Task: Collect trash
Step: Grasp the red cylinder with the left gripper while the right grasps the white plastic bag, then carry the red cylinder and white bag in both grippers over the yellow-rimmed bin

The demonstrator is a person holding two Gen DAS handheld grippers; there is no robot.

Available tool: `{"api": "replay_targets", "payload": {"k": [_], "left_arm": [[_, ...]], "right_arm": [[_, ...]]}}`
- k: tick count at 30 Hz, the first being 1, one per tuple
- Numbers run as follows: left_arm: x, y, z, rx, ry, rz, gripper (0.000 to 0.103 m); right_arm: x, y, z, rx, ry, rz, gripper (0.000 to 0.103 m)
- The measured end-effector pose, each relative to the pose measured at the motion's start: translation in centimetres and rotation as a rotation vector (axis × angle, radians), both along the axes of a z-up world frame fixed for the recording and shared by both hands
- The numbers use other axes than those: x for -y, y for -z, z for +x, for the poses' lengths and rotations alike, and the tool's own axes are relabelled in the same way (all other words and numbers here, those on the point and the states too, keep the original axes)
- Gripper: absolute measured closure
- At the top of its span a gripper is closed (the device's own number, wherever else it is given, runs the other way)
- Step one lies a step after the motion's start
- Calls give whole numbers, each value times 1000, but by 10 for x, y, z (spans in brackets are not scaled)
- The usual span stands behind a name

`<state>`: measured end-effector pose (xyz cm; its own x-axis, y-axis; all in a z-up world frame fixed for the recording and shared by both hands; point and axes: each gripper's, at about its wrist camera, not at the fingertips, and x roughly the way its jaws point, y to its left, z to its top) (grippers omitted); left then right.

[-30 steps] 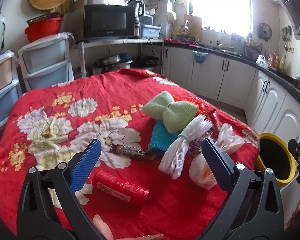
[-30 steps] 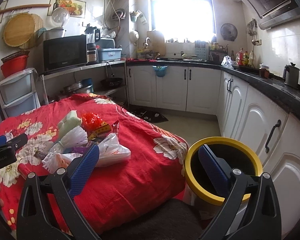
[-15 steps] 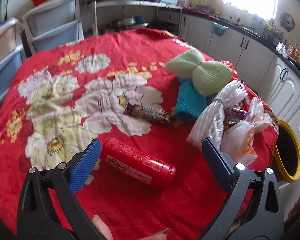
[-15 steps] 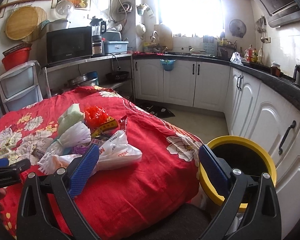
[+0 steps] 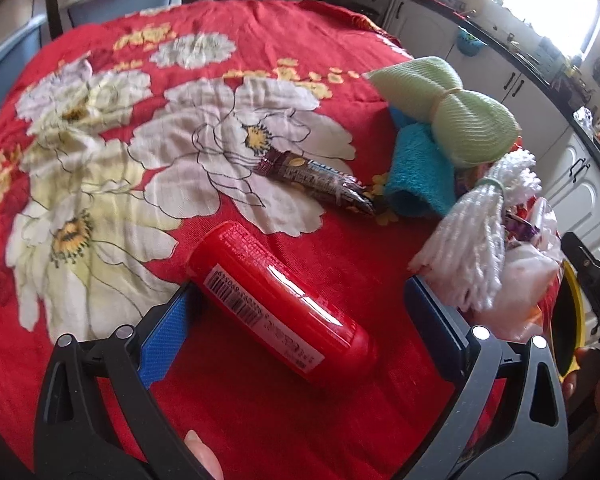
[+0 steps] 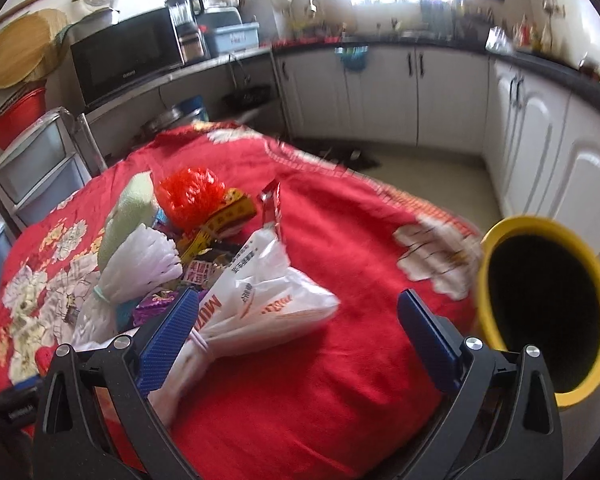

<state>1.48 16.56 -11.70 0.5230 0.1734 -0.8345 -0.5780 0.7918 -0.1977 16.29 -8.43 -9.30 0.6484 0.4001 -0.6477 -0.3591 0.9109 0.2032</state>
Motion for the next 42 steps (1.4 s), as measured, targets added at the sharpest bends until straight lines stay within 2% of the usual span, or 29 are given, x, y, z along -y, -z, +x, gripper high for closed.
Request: {"api": "replay_targets", "payload": {"k": [4,7,9,10,11,12,15,21,27,32,42], "left_arm": [[-6,1,1,25,-16,0,26],[-10,1,4,28,-29,9,37],[-13,2,6,24,-40,19,48],[-14,1,6,22,-41,29,52],[-16,2,6,23,-44,34,61],[-18,2,6,21,-47,38,67],[-19,2,4,31,-33,39,69],[-21,0,0,48,-9,37,73],[-18,-15,-9,93,15,29,75],[-1,-45,-11,188,64,87,75],[42,-88,12,304,189,151,75]], "right_arm": [[-2,10,15,-77,12,49,7],[-2,19,23,-145,8,94,19],[-3,24,27,-180,-5,137,33],[-3,27,27,-199,-18,168,35],[-2,27,27,-207,-18,177,36],[-2,27,27,-211,-25,193,42],[3,27,26,-232,-34,244,52],[16,17,17,-212,-32,290,61],[29,-2,2,-142,-51,293,61],[44,-20,-10,-64,-47,278,61],[81,-51,-20,72,11,232,61]]}}
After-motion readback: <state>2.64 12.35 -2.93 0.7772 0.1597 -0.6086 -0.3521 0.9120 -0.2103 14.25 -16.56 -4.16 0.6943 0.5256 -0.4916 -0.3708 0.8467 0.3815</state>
